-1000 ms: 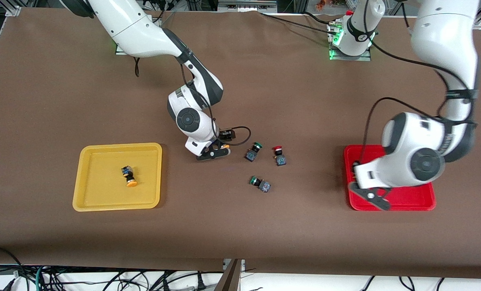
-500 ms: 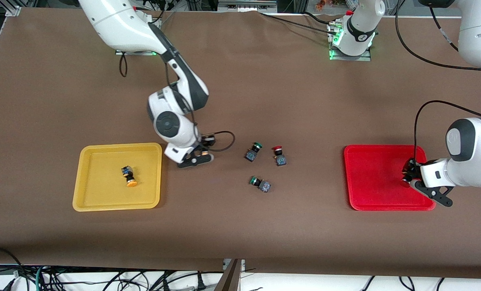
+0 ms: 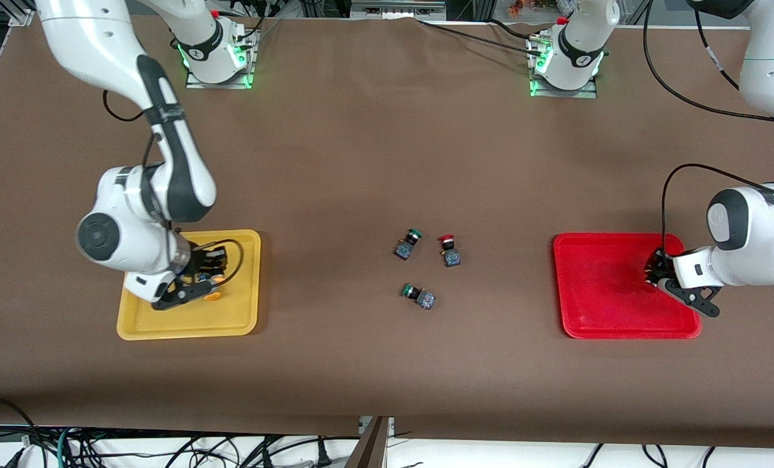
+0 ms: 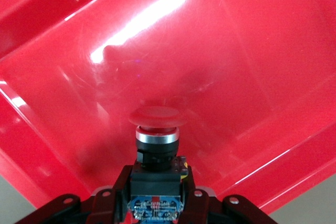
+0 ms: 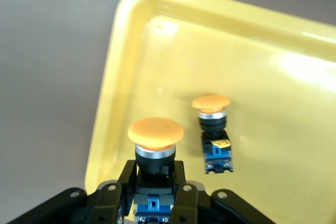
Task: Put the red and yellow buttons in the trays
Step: 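Set yellow in yellow tray with the right gripper while the left gripper sets red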
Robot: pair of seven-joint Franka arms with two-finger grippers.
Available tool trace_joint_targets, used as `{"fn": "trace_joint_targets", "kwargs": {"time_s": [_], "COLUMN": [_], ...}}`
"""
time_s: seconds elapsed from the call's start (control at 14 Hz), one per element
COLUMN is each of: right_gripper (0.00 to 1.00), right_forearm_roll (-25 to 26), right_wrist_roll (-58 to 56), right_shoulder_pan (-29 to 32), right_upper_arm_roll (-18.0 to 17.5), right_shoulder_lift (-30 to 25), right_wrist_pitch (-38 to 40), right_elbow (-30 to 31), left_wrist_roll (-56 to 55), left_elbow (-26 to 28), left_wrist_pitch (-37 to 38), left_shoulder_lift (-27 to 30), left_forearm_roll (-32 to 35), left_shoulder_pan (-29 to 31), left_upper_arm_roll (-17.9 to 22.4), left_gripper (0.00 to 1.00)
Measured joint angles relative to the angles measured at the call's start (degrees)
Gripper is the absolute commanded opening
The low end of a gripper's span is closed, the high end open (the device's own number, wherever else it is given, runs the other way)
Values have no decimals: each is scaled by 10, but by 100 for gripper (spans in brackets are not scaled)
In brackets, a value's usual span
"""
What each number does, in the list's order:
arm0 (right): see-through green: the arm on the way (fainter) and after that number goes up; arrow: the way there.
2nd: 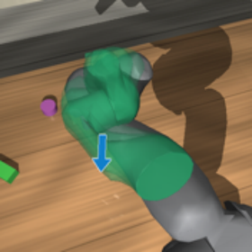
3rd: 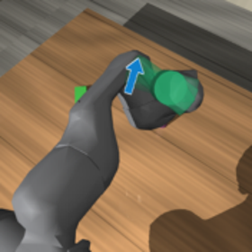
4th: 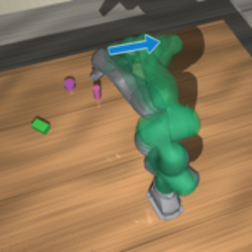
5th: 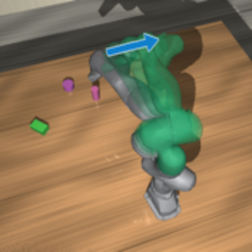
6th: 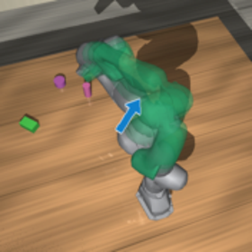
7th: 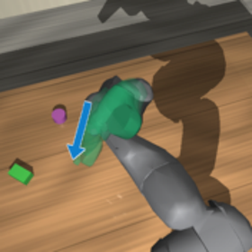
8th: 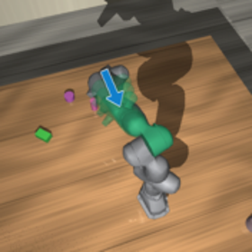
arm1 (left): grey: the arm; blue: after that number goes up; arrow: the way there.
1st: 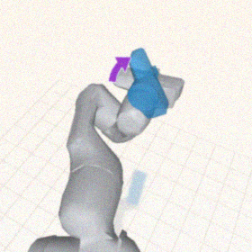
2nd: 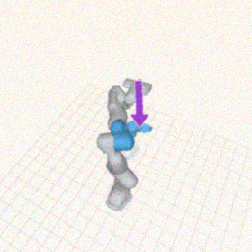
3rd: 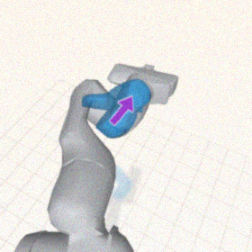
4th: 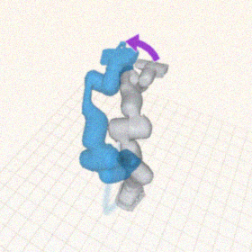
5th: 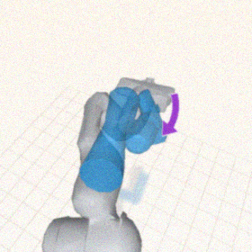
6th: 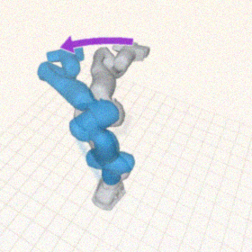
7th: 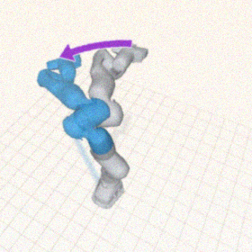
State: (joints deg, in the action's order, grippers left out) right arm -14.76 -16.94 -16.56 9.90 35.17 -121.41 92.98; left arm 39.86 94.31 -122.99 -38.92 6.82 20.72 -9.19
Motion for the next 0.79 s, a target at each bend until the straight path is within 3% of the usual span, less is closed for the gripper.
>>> {"fn": "trace_joint_targets", "kwargs": {"time_s": [0.14, 0.21, 0.29, 0.36, 0.5, 0.57, 0.64, 0.79], "right_gripper": [0, 20, 83, 100, 100, 100, 100, 100], "right_forearm_roll": [-20, -23, -23, -23, -23, -23, -23, -24], "right_wrist_roll": [9, 18, 26, 30, 31, 30, 30, 31], "right_shoulder_pan": [-6, -13, -19, -21, -19, -16, -12, 3], "right_upper_arm_roll": [-4, -7, -7, -7, -6, -2, 3, 7], "right_shoulder_lift": [18, 23, 27, 31, 34, 33, 32, 23], "right_wrist_pitch": [-2, -4, -6, -8, -11, -11, -11, -10], "right_elbow": [0, -1, -1, -1, -1, -3, -7, -12], "left_wrist_roll": [-2, -4, -11, -23, -54, -66, -73, -78], "left_elbow": [9, 12, 14, 16, 19, 20, 20, 20], "left_wrist_pitch": [-14, -19, -22, -24, -27, -31, -32, -32], "left_shoulder_lift": [-1, -3, -6, -8, -12, -14, -15, -15], "left_forearm_roll": [0, 0, -1, -1, -1, -1, -1, -1], "left_shoulder_pan": [6, 12, 18, 22, 24, 24, 24, 24], "left_upper_arm_roll": [0, 0, 0, 0, -1, -2, -3, -4], "left_gripper": [0, 0, 0, 0, 7, 18, 38, 58]}}
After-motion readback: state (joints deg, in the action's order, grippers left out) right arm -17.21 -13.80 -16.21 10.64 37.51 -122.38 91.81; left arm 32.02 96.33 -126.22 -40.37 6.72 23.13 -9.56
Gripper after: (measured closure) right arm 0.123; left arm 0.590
